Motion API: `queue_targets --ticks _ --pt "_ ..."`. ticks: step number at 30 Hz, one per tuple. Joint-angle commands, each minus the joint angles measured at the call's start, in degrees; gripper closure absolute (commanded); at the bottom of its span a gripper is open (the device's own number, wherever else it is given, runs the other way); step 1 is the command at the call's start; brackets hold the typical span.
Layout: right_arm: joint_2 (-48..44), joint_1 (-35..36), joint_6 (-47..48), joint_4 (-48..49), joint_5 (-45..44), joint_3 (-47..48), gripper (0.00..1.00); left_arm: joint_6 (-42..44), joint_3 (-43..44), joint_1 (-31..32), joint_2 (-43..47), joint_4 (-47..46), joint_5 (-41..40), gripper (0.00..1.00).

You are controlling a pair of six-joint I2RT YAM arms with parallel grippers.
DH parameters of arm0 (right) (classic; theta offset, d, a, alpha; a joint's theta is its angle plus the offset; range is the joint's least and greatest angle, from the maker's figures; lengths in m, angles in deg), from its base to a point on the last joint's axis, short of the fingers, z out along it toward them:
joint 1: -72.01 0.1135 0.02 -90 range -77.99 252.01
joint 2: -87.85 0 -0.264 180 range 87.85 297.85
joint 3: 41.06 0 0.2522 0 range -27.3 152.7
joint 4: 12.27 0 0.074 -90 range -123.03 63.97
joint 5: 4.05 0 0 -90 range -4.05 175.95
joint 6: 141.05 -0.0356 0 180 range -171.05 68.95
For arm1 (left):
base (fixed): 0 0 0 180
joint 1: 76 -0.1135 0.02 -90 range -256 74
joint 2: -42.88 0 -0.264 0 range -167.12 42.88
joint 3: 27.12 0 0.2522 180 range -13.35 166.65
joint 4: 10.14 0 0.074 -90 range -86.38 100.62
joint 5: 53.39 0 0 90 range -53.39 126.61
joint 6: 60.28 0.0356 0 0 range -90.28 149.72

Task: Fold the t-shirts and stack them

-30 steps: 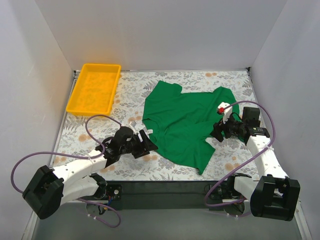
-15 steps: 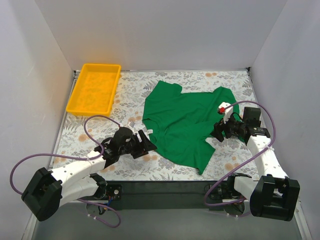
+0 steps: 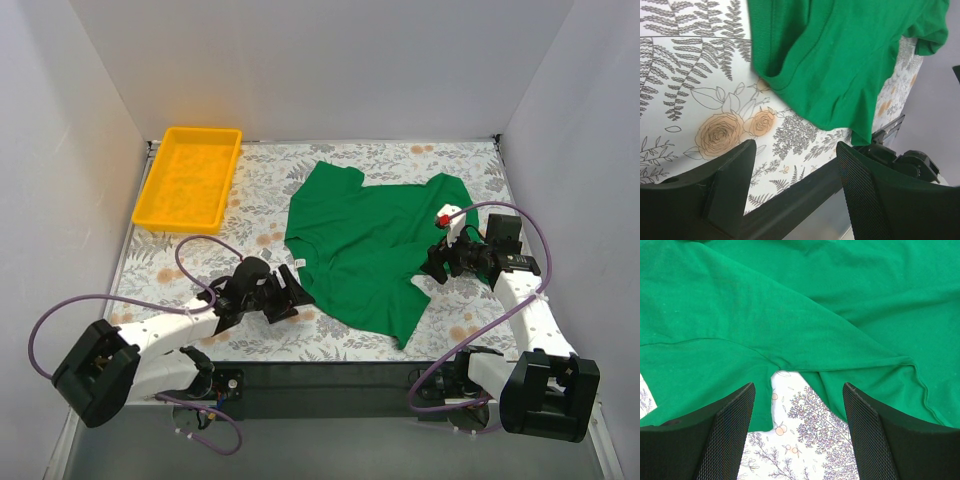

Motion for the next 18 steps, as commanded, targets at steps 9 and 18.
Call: queue_targets --ticks 9,18 --pt "-1.01 -0.52 0.59 0.81 1.58 -0.25 0.23 -3.65 2.56 0.42 -10.75 -2.65 -1.96 0.41" --pt "-1.01 -0.61 0.59 0.9 1.76 -0.25 0.23 -0.75 6.43 0.33 -17.25 -2.04 -5.48 0.52"
